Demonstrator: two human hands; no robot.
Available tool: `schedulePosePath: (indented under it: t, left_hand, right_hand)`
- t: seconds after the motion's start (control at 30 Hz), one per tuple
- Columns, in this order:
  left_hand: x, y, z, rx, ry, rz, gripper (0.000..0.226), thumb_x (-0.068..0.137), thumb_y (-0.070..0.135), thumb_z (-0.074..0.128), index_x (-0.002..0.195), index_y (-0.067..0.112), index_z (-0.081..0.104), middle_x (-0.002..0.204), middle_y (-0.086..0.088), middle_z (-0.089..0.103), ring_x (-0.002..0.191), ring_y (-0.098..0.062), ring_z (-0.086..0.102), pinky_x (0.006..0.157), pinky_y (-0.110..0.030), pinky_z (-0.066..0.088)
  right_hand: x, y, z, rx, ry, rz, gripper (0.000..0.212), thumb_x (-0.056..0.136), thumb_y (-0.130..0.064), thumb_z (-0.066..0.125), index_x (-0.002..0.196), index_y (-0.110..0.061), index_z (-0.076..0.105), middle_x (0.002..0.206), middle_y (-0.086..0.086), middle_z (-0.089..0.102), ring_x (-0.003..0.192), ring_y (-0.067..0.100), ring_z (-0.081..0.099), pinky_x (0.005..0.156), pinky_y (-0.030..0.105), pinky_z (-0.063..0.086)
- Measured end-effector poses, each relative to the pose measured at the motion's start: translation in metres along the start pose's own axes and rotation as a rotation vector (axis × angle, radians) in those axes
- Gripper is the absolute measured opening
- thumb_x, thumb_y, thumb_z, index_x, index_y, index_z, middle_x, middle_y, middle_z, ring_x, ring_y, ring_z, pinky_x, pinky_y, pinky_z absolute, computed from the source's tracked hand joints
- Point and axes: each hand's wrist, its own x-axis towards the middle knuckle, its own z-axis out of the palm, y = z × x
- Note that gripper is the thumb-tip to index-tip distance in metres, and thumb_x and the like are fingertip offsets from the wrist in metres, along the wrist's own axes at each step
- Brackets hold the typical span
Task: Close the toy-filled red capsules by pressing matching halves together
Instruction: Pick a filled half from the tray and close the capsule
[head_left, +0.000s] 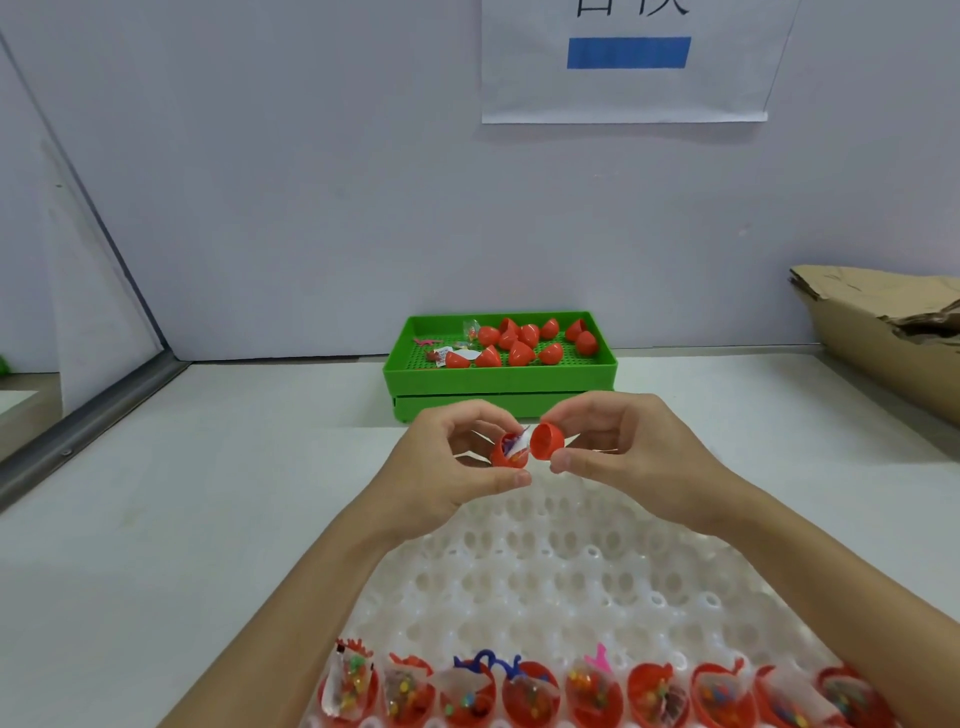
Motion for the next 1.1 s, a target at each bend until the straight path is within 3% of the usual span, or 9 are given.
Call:
schedulePosePath:
  t: [0.17, 0.27, 0.5, 0.63, 0.77, 0.9, 0.97, 1.1]
  left_hand:
    - [-0.0009, -0.0012, 0.0008, -0.001, 0.011, 0.008, 0.034, 0.066, 0.006, 0.09, 0.094, 0.015, 0.071, 0.089, -0.001, 0.073, 0.081, -0.016, 0.07, 0.077, -0.026, 0.058]
    - [-0.0009, -0.0014, 0.0013, -0.001, 0.003, -0.004, 0.036, 0.065, 0.005, 0.09, 0.093, 0.011, 0.069, 0.088, -0.001, 0.073, 0.082, -0.017, 0.07, 0.079, -0.031, 0.06]
    - [-0.0015, -0.0007, -0.0003, -0.019, -0.007, -0.01, 0.032, 0.068, 0.009, 0.089, 0.093, 0.011, 0.07, 0.087, -0.001, 0.075, 0.081, -0.012, 0.072, 0.075, -0.022, 0.057]
    - [-0.0019, -0.0001, -0.0004, -0.026, -0.006, -0.013, 0.031, 0.068, 0.01, 0.088, 0.094, 0.011, 0.07, 0.089, -0.001, 0.076, 0.083, -0.015, 0.073, 0.076, -0.023, 0.057]
    - [-0.0021, 0.0002, -0.0005, -0.041, -0.007, -0.018, 0.029, 0.072, 0.013, 0.086, 0.098, 0.009, 0.071, 0.091, -0.001, 0.076, 0.085, -0.014, 0.072, 0.078, -0.024, 0.057]
    - [-0.003, 0.0029, 0.0, -0.039, -0.009, -0.012, 0.034, 0.069, 0.025, 0.083, 0.099, 0.012, 0.073, 0.092, -0.001, 0.076, 0.087, -0.015, 0.072, 0.082, -0.028, 0.059]
    - [-0.0031, 0.0028, -0.0003, -0.042, -0.015, -0.011, 0.032, 0.071, 0.02, 0.084, 0.099, 0.012, 0.073, 0.092, -0.001, 0.076, 0.087, -0.016, 0.072, 0.081, -0.028, 0.059]
    - [-0.0028, 0.0013, -0.0009, -0.049, -0.015, -0.012, 0.029, 0.072, 0.006, 0.086, 0.097, 0.008, 0.071, 0.091, -0.004, 0.076, 0.086, -0.018, 0.072, 0.08, -0.028, 0.059]
  right_hand:
    - [-0.0011, -0.0007, 0.0002, -0.082, -0.033, 0.018, 0.034, 0.084, -0.021, 0.08, 0.114, -0.029, 0.067, 0.104, -0.009, 0.076, 0.091, 0.014, 0.073, 0.084, 0.035, 0.06]
    - [-0.0016, -0.0015, 0.0013, -0.12, -0.032, -0.011, 0.034, 0.081, -0.03, 0.082, 0.112, -0.037, 0.069, 0.107, -0.012, 0.073, 0.095, 0.012, 0.071, 0.082, 0.038, 0.061]
    - [-0.0018, 0.0005, 0.0008, -0.131, -0.099, -0.071, 0.022, 0.08, -0.04, 0.077, 0.102, -0.036, 0.078, 0.11, -0.008, 0.07, 0.101, 0.015, 0.066, 0.071, 0.03, 0.057]
    - [-0.001, 0.0018, 0.0006, -0.123, -0.096, -0.072, 0.023, 0.081, -0.036, 0.077, 0.104, -0.034, 0.078, 0.11, -0.006, 0.07, 0.1, 0.015, 0.066, 0.073, 0.034, 0.057]
    - [-0.0017, 0.0024, -0.0019, -0.063, -0.066, -0.067, 0.017, 0.082, -0.028, 0.078, 0.099, -0.028, 0.078, 0.111, -0.004, 0.072, 0.103, 0.019, 0.068, 0.083, 0.049, 0.059]
    - [-0.0015, 0.0004, 0.0001, -0.127, -0.113, -0.078, 0.021, 0.087, -0.022, 0.077, 0.103, -0.036, 0.078, 0.111, -0.012, 0.07, 0.103, 0.017, 0.066, 0.073, 0.036, 0.058]
    - [-0.0018, 0.0003, 0.001, -0.145, -0.115, -0.078, 0.023, 0.088, -0.02, 0.076, 0.104, -0.037, 0.078, 0.111, -0.013, 0.069, 0.103, 0.017, 0.066, 0.072, 0.036, 0.057]
    - [-0.0021, 0.0011, 0.0003, -0.1, -0.051, -0.028, 0.016, 0.086, -0.023, 0.078, 0.1, -0.028, 0.072, 0.111, -0.009, 0.071, 0.101, 0.015, 0.069, 0.084, 0.05, 0.058]
